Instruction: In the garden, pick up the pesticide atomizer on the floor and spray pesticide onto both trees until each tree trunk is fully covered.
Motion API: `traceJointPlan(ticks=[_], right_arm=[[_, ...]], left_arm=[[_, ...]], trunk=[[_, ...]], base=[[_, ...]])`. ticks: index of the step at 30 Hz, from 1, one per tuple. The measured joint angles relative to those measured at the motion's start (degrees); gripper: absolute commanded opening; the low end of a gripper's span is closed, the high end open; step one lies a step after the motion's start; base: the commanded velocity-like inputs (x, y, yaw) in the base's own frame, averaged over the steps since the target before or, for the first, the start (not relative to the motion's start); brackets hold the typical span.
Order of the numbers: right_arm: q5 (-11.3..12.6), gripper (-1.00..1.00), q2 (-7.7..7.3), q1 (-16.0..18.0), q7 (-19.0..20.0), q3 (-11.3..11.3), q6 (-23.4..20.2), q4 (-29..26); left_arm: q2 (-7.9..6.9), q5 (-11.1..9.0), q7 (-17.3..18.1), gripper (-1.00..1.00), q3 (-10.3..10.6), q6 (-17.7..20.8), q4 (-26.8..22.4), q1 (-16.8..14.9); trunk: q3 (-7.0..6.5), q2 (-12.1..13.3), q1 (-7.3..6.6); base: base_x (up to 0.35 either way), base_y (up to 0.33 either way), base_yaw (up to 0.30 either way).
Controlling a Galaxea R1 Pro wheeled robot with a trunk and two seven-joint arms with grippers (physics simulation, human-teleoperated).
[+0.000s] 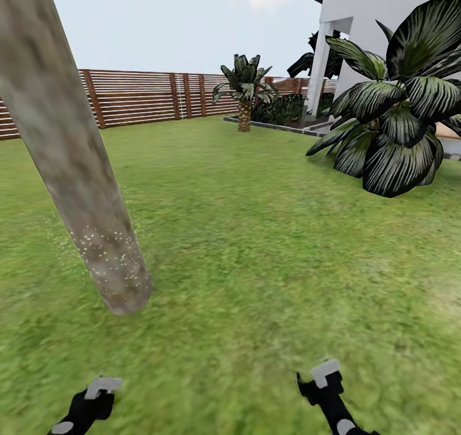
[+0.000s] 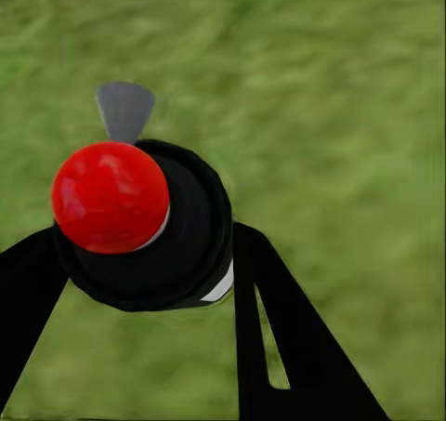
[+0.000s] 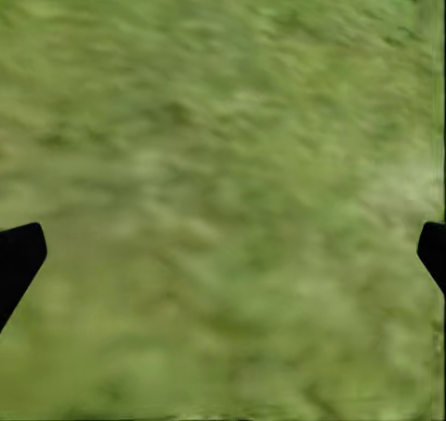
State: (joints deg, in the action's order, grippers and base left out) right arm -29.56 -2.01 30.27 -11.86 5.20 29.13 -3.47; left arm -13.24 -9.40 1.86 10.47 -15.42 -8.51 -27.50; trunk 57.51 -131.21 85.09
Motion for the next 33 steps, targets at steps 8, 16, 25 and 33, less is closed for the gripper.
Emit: traceJointPlan(ticks=[8,16,25,33], right_arm=[[9.4,1.00,-0.78,-3.3,-2.9,0.1,3.2,0.7],[16.2,1.00,-0.66,-3.7,-3.1,0.2,3.1,0.7],[16.2,1.00,-0.79,-4.4,-3.2,0.2,3.3,0.7],[16.2,1.00,-0.85,-4.6,-3.2,0.2,3.3,0.7]], left_arm=[[0.01,-7.0,-1.1,-1.00,-0.1,-4.2,0.4,5.3],[0.04,-11.9,-6.7,-1.00,-1.1,-4.4,0.4,6.0],[0.28,-11.8,-6.8,-1.00,-1.0,-4.4,0.4,6.0],[0.72,-11.8,-6.8,-1.00,-1.1,-4.3,0.4,6.0]], trunk=[[-0.01,0.0,0.00],[-0.01,0.0,0.00],[-0.28,0.0,0.00],[-0.68,0.0,0.00]], base=[[0.000,0.000,0.000],[-0.197,0.000,0.120],[-0.342,0.000,0.271],[-0.316,-0.088,0.252]])
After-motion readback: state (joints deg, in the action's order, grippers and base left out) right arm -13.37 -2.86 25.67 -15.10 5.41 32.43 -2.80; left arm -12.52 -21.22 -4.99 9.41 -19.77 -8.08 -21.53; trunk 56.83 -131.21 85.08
